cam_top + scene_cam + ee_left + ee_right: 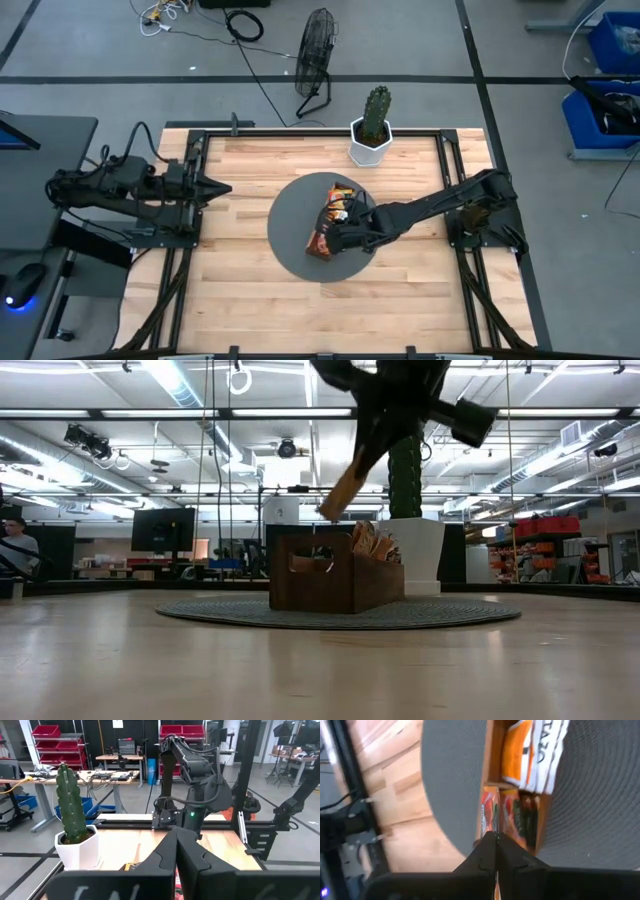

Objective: Pick & Place Tea
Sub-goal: Put the red tea bag into the bottom section of the wooden organizer

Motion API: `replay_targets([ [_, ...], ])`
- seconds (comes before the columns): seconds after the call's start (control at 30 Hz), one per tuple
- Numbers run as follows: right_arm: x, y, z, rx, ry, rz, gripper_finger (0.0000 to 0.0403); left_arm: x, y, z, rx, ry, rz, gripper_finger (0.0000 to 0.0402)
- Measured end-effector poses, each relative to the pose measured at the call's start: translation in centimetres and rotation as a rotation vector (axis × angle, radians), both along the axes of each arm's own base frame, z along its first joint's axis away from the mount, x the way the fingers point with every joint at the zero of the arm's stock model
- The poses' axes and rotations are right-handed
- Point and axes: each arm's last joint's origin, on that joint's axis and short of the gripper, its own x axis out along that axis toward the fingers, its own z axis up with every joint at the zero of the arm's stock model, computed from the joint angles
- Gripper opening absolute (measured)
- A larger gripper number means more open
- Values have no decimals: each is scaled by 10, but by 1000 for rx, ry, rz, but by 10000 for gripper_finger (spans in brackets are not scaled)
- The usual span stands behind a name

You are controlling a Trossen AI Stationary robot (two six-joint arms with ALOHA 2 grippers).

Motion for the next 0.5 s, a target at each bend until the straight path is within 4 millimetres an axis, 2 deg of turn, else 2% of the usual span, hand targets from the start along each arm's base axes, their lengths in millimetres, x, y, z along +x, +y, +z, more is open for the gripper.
replay_targets([
  [0.27,19,-1,-30,37,35,25,0,0,0,-1,14,13,0,7],
  [0.5,14,-2,-39,41,126,13,0,0,0,-1,8,12,0,7],
])
